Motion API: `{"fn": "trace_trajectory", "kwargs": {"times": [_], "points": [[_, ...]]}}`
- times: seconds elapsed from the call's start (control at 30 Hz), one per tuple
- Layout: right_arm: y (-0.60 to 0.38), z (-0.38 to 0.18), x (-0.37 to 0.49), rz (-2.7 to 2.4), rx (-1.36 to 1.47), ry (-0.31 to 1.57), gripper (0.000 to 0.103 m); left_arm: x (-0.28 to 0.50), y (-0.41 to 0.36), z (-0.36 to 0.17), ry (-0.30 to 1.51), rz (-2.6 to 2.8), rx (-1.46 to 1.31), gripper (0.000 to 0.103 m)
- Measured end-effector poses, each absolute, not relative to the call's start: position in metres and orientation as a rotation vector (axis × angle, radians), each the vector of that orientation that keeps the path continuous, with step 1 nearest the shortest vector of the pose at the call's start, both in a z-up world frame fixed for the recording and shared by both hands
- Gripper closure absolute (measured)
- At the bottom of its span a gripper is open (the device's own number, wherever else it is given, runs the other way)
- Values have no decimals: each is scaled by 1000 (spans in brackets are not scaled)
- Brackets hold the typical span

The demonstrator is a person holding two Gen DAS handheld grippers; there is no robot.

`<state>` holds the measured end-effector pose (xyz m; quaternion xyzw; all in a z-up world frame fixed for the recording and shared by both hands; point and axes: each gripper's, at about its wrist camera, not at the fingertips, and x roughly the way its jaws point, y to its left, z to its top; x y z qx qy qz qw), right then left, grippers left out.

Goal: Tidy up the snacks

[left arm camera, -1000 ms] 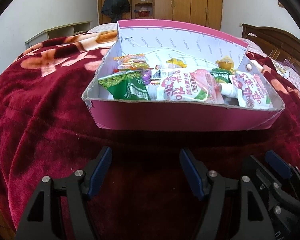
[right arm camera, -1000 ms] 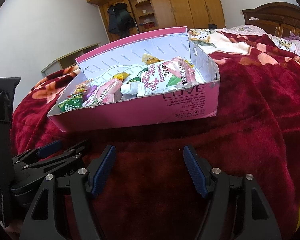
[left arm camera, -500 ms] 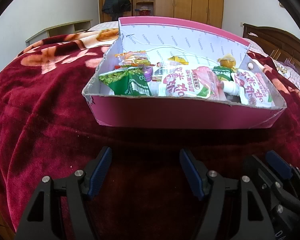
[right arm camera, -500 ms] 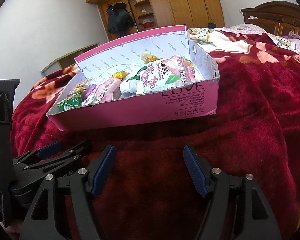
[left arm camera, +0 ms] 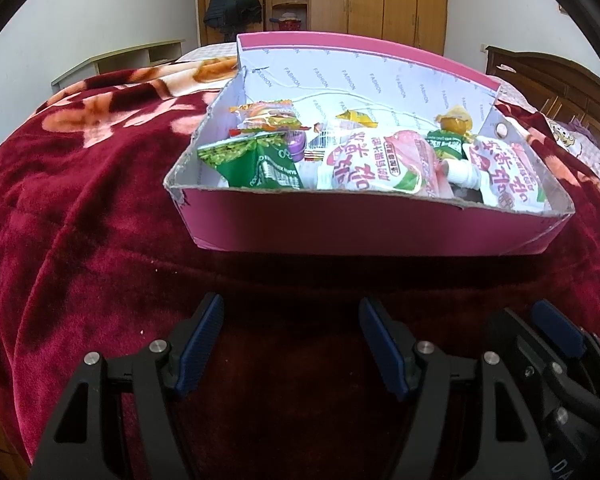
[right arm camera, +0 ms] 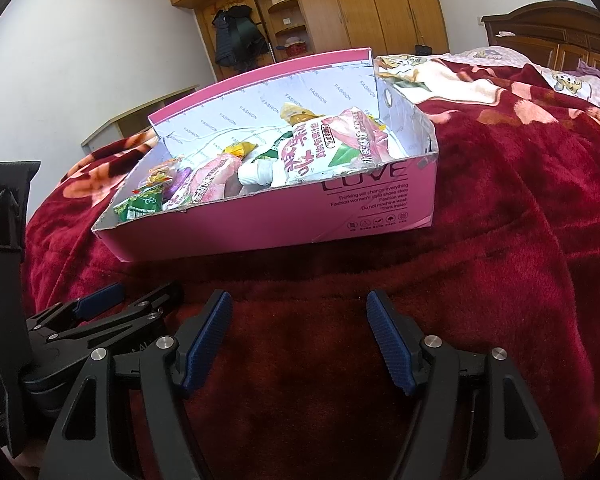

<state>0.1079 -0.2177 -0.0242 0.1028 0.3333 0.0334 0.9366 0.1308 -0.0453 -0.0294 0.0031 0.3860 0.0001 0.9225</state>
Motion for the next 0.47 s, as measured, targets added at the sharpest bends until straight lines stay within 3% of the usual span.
{"fn": "trace_trajectory", "kwargs": {"times": [0.47], "points": [[-218, -24, 108, 68, 211, 681, 31, 131, -44, -32, 800, 3, -1, 29]]}}
